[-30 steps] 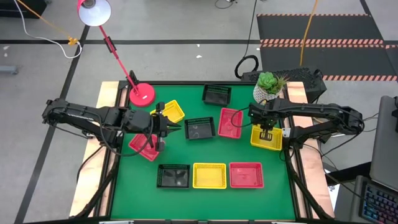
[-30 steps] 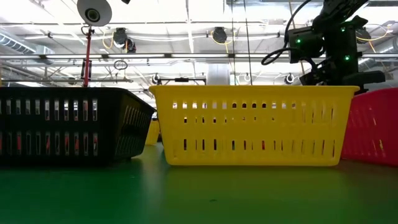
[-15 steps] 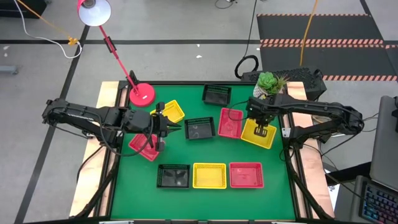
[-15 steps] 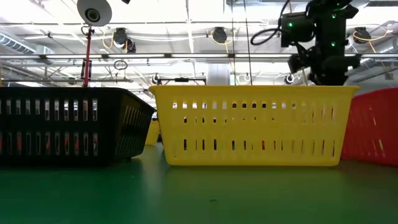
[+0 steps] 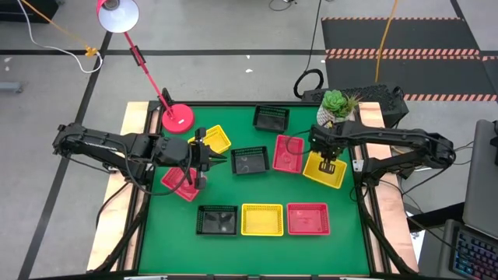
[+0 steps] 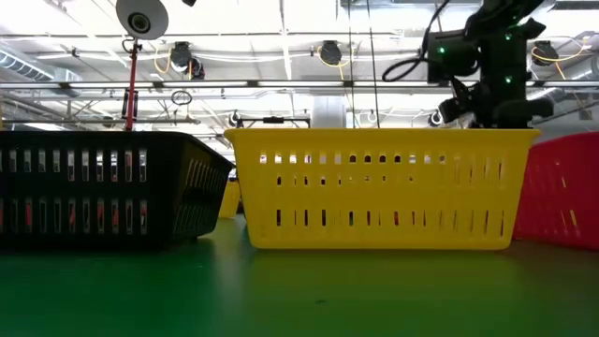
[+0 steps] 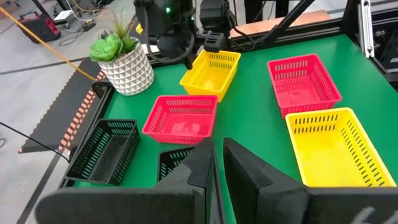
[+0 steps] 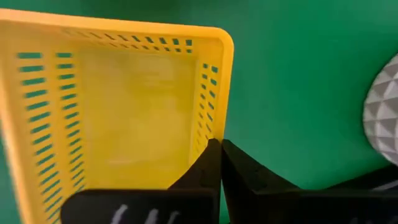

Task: Stack baskets by color
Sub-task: Stack the right yellow bin on top of the bottom yellow bin

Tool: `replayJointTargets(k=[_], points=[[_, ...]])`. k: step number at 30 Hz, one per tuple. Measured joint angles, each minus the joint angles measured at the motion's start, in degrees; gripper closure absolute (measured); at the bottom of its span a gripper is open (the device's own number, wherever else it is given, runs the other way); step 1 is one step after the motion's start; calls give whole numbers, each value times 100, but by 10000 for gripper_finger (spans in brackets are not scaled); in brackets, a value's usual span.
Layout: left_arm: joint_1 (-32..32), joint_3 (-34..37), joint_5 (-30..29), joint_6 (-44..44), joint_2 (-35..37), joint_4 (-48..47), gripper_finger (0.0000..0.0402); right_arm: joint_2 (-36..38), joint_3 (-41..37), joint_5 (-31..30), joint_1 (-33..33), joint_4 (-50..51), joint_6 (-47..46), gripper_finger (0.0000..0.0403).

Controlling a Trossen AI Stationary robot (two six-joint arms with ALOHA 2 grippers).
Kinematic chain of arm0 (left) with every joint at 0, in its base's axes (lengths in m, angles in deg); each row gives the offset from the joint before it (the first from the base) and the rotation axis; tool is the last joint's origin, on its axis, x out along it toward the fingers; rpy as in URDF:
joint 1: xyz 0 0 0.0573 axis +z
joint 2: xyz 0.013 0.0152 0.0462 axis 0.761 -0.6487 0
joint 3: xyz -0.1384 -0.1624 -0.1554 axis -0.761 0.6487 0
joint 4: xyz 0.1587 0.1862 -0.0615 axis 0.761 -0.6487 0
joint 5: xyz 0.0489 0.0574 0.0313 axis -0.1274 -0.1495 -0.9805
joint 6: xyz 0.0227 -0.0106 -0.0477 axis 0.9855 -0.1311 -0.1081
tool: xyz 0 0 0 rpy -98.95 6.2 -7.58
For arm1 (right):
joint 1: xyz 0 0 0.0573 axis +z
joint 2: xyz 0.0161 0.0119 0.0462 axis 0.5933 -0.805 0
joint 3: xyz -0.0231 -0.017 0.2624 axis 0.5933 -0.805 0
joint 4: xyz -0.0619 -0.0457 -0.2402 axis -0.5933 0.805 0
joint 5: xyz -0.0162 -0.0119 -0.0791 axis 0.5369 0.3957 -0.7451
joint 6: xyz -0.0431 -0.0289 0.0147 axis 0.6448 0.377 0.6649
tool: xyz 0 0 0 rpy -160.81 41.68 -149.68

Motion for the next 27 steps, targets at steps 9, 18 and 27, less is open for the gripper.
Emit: replayJointTargets(k=[9, 18, 27], points=[[0, 0, -1, -17, 0, 0, 360, -2, -84, -22, 0, -197, 131, 352], [0, 0, 0, -39, 0, 0, 360, 0, -236, -35, -16, -427, 278, 267], [0, 0, 0, -68, 0, -1, 360, -47, -375, -156, -87, -548, 266, 325]])
